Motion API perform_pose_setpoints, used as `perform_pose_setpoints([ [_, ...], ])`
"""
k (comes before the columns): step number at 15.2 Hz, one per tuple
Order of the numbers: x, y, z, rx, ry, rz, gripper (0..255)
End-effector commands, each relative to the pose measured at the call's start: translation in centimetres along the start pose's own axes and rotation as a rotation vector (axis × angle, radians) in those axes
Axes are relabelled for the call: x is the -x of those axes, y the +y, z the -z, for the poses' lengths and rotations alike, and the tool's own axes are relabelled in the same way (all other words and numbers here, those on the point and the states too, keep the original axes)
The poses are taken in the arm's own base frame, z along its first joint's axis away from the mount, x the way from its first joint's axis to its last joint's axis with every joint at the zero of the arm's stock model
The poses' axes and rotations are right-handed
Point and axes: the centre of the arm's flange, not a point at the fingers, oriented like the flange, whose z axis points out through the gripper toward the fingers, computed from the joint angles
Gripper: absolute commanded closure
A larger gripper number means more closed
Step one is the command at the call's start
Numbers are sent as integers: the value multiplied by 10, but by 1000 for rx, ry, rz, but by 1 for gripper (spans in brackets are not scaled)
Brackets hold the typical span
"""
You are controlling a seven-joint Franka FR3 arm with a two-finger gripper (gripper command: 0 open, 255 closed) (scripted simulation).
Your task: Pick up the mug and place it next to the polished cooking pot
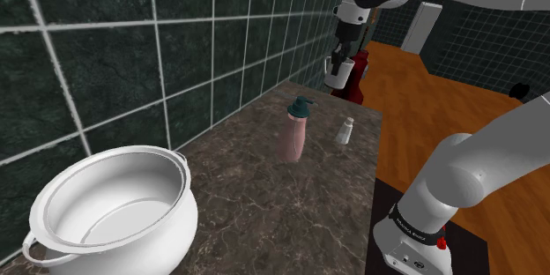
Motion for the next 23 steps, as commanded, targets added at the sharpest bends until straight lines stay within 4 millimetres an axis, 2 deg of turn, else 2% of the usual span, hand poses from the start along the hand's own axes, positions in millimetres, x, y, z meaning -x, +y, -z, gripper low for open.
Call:
perform_pose_setpoints([
  [1, 0, 0, 11, 0, 0, 0, 255],
  [4, 0, 1, 23, 0, 0, 0, 255],
  [23, 15, -249, 40, 0, 0, 0, 255],
])
